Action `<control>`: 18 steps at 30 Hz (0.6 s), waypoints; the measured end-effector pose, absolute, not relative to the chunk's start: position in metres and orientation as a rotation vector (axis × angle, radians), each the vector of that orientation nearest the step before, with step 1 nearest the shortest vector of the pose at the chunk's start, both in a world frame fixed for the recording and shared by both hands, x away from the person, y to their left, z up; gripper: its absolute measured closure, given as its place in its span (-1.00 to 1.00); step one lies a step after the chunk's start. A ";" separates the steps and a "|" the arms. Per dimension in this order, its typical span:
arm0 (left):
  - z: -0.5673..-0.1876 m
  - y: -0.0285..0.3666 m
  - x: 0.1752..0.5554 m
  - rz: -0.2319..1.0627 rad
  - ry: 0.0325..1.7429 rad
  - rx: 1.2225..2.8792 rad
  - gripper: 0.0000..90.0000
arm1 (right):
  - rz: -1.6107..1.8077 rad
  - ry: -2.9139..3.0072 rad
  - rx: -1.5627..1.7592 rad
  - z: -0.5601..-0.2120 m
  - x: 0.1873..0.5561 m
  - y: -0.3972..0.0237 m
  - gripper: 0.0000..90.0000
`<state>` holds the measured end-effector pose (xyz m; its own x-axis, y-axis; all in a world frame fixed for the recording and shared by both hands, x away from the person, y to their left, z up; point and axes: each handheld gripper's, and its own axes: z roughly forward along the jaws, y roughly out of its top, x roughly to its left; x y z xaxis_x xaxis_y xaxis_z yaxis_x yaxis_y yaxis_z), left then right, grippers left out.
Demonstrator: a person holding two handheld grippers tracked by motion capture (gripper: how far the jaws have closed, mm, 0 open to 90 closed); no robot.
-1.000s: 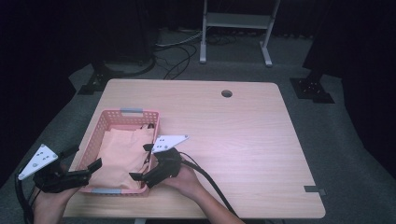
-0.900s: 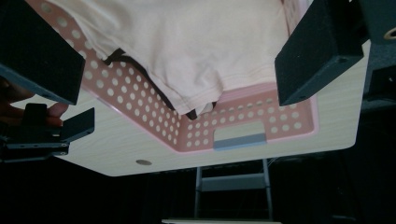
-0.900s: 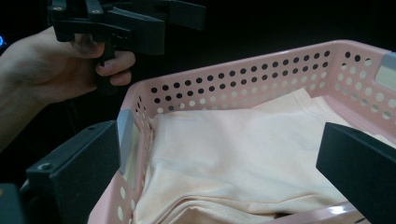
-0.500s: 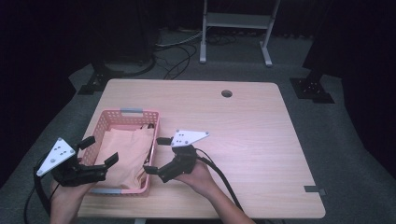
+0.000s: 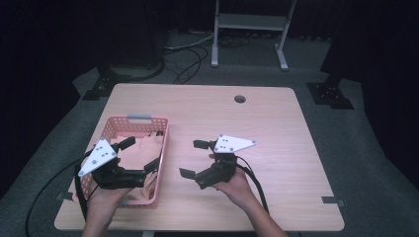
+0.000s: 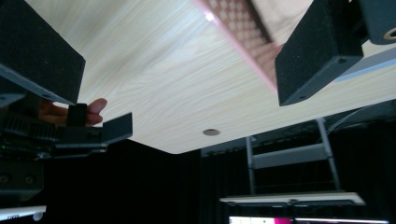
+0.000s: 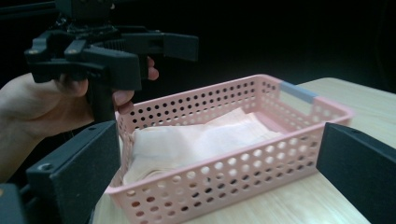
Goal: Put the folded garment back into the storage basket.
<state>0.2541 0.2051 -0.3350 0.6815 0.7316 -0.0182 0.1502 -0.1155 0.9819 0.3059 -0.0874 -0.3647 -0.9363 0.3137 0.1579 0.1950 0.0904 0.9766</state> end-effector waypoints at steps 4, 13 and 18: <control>-0.335 0.184 0.259 0.552 0.686 1.661 -0.96 | 1.994 2.195 0.550 -0.361 0.302 -0.110 -1.00; -0.329 0.131 0.270 0.475 0.576 1.682 -0.96 | 1.961 2.128 0.589 -0.355 0.295 -0.150 -1.00; -0.332 0.103 0.273 0.435 0.532 1.696 -0.96 | 1.939 2.107 0.613 -0.356 0.291 -0.172 -1.00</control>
<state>0.2729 0.1035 -0.3324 0.8229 0.5682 -0.0045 0.1087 -0.1496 0.9827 0.2907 -0.1725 -0.3555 -0.8907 0.4379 0.1218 0.1578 0.0465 0.9864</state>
